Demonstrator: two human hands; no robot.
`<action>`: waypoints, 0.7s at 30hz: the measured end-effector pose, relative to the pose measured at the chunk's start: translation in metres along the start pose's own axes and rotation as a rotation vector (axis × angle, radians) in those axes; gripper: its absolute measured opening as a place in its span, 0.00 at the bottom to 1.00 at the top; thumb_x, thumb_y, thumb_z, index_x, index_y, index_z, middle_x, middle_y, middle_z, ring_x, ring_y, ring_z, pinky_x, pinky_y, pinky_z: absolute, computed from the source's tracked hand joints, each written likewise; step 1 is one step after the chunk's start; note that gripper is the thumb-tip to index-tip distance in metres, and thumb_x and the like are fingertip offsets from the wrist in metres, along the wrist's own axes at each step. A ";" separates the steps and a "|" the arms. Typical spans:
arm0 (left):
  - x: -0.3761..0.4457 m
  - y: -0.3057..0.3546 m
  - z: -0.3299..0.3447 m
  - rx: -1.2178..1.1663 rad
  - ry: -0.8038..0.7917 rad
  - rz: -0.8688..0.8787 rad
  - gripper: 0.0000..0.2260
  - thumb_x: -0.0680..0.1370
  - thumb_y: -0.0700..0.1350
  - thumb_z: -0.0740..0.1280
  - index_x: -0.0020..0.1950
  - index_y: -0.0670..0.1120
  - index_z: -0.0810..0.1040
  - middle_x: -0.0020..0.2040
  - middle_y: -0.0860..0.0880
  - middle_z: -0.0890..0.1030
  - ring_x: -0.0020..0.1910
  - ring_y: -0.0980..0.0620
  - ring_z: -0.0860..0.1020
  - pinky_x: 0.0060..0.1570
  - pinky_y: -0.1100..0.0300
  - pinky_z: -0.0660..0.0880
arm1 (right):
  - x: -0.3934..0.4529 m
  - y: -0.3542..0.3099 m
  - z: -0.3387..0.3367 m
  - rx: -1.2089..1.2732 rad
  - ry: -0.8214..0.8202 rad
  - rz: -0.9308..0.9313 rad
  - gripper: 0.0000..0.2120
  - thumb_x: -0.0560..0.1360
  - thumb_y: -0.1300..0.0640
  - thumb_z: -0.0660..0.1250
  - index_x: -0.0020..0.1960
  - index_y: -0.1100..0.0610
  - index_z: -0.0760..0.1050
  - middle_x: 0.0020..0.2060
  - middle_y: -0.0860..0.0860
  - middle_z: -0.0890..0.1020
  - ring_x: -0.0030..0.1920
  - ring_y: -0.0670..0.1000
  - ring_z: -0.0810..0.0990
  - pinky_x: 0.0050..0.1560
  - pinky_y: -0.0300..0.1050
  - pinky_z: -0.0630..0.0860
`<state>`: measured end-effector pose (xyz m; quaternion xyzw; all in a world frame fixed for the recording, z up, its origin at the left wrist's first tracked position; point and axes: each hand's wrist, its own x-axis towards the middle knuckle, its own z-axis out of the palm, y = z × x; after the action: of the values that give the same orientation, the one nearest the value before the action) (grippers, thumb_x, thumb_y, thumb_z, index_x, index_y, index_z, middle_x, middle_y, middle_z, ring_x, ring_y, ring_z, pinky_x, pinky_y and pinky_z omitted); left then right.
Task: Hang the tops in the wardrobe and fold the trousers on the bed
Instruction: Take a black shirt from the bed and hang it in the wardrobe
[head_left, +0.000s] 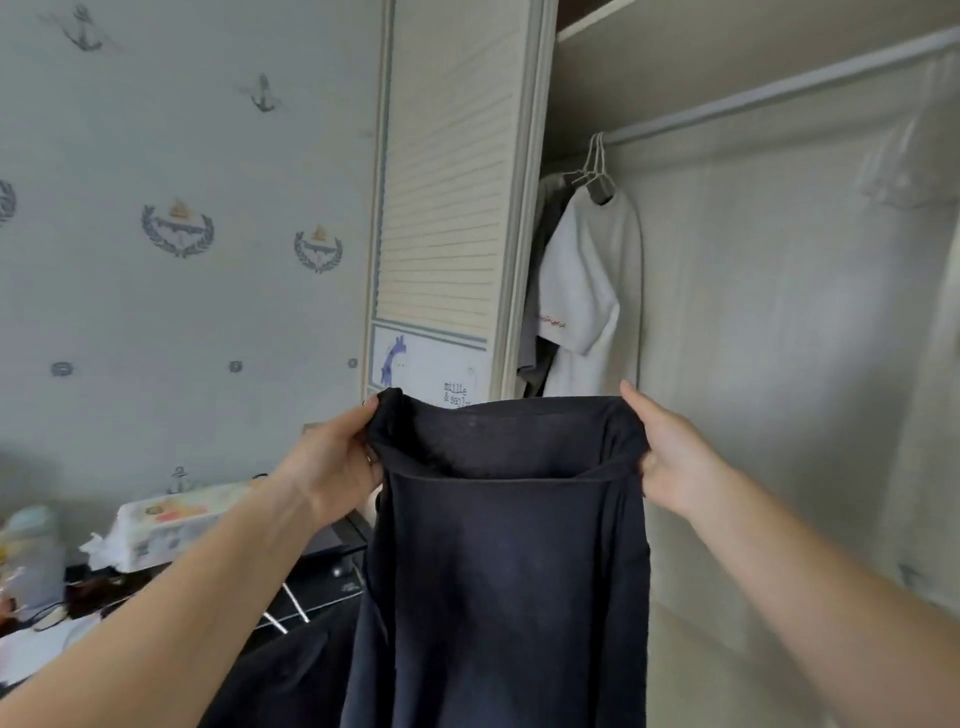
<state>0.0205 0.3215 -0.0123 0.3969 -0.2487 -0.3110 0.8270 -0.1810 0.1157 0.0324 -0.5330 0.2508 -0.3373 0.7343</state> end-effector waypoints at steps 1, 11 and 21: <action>0.013 -0.008 0.016 0.008 -0.003 -0.001 0.11 0.81 0.45 0.59 0.50 0.44 0.81 0.41 0.49 0.82 0.35 0.55 0.81 0.33 0.65 0.78 | 0.008 -0.010 -0.015 0.005 0.024 -0.024 0.18 0.75 0.46 0.67 0.56 0.59 0.77 0.49 0.57 0.84 0.50 0.56 0.83 0.53 0.54 0.78; 0.122 -0.053 0.145 0.048 -0.137 0.011 0.10 0.82 0.42 0.58 0.46 0.44 0.79 0.40 0.49 0.82 0.32 0.57 0.81 0.32 0.67 0.78 | 0.065 -0.095 -0.096 -0.058 0.250 -0.230 0.12 0.75 0.47 0.69 0.46 0.56 0.78 0.43 0.52 0.83 0.44 0.53 0.82 0.54 0.50 0.78; 0.279 -0.072 0.226 -0.014 -0.240 0.092 0.08 0.82 0.41 0.59 0.49 0.43 0.76 0.46 0.46 0.80 0.42 0.51 0.80 0.46 0.58 0.78 | 0.172 -0.155 -0.125 -0.234 0.397 -0.445 0.16 0.74 0.46 0.69 0.55 0.56 0.78 0.52 0.52 0.82 0.53 0.54 0.80 0.61 0.50 0.75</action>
<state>0.0396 -0.0262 0.1022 0.3390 -0.3616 -0.3198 0.8075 -0.1961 -0.1234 0.1407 -0.5794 0.3037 -0.5558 0.5130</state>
